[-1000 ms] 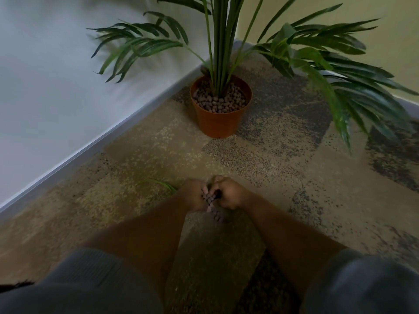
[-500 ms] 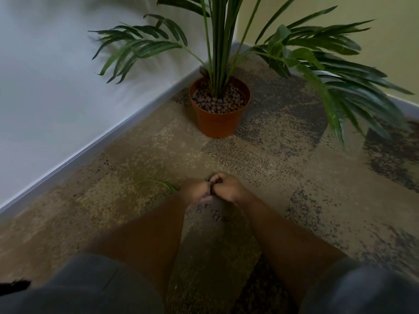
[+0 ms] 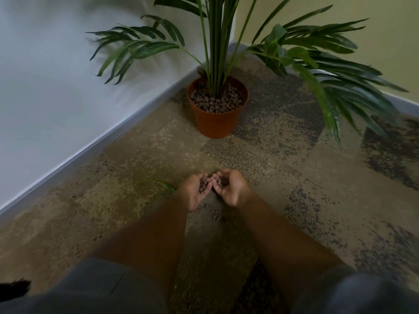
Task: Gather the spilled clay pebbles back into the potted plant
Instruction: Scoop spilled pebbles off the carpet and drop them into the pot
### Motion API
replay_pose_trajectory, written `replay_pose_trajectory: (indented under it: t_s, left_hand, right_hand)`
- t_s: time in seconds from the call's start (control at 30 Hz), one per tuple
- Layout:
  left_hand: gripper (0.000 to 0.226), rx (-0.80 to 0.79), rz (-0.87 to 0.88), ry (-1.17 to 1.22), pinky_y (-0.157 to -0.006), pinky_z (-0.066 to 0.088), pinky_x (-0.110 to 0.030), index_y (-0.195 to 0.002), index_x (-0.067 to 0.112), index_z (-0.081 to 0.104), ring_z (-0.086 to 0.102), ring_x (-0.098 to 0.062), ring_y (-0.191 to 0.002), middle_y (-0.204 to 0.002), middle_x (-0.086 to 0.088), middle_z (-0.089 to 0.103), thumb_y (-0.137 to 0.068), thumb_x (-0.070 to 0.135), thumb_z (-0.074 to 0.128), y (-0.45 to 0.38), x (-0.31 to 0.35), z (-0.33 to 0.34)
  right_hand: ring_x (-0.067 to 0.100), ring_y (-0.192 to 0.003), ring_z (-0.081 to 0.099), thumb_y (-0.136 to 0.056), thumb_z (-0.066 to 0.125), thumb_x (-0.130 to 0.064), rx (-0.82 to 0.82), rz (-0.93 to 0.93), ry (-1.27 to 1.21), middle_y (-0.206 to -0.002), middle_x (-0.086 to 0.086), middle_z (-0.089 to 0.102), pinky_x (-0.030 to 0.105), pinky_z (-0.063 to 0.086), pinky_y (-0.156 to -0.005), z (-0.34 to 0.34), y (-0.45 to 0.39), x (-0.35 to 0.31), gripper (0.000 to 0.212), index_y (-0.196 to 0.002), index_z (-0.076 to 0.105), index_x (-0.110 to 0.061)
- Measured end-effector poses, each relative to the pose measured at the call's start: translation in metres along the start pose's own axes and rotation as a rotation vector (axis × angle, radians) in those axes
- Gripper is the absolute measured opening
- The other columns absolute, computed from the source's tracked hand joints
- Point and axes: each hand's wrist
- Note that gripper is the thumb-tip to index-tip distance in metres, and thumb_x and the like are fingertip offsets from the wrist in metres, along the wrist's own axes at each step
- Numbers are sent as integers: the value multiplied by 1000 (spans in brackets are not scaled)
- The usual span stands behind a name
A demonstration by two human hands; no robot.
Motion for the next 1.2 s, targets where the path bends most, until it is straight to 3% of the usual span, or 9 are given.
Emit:
replay_pose_trajectory:
  t_s: [0.17,0.3,0.47,0.6,0.77,0.87,1.03,1.1,1.2]
  left_hand:
    - [24,-33,10,112,-54,56,-17,-92,7,63,64,-5,-52,-52,0,67,-101,14,42,1,4,-1]
    - [34,-34,-7,258,-69,56,-27,-99,5,63,64,-13,-79,-80,-6,67,-102,25,36,0,12,-2]
    - [38,-16,40,427,-69,53,-27,-121,7,60,65,-18,-88,-95,-9,66,-103,26,31,0,38,12]
    - [41,-85,135,483,-85,51,-28,-134,10,51,61,-18,-98,-125,-9,62,-103,20,26,8,67,36]
    - [41,-135,223,521,-88,51,-27,-138,13,48,59,-18,-116,-134,-9,58,-104,19,27,19,100,62]
    - [41,-146,263,485,-99,48,-30,-135,7,50,59,-20,-114,-131,-13,58,-103,19,27,22,116,75]
    - [33,-186,282,434,-96,47,-30,-82,9,49,37,-15,-58,-73,-9,43,-103,25,28,15,148,96]
    - [29,-241,293,423,-95,44,-31,-83,10,46,36,-17,-62,-73,-8,38,-102,22,28,12,159,104]
    - [35,-329,312,407,-101,43,-40,-95,-1,51,41,-20,-71,-86,-12,46,-103,22,26,13,167,115]
  right_hand:
    - [14,-74,56,-97,43,-5,-1,-5,-63,-83,10,54,20,58,-61,6,-2,-4,15,-92,56,-1]
    - [20,-81,58,-99,40,-9,-15,-13,-140,-84,12,56,29,57,-76,10,6,-14,20,-88,55,-2]
    - [29,-96,63,-101,30,-16,-28,-46,-224,-94,17,64,38,52,-92,24,15,-34,31,-90,55,-3]
    - [30,-104,62,-100,29,-12,-74,-108,-301,-104,21,61,39,51,-98,41,22,-54,30,-96,56,1]
    - [31,-114,59,-98,33,-11,-142,-229,-376,-113,22,59,41,48,-103,65,37,-85,25,-101,55,0]
    - [28,-113,55,-99,32,-12,-170,-302,-427,-117,22,56,42,45,-106,79,43,-107,31,-113,55,4]
    - [22,-100,49,-101,28,-18,-167,-374,-413,-108,13,51,35,41,-106,103,43,-144,33,-108,55,0]
    - [28,-123,48,-103,23,-25,-169,-383,-385,-134,17,49,38,33,-113,108,42,-156,47,-135,46,1]
    - [33,-147,20,-105,20,-30,-158,-388,-401,-158,17,21,46,17,-121,111,44,-170,54,-153,16,-5]
Point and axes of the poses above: each hand's wrist, its own y-axis away from the middle knuckle, its own z-axis out of the palm, x = y × z
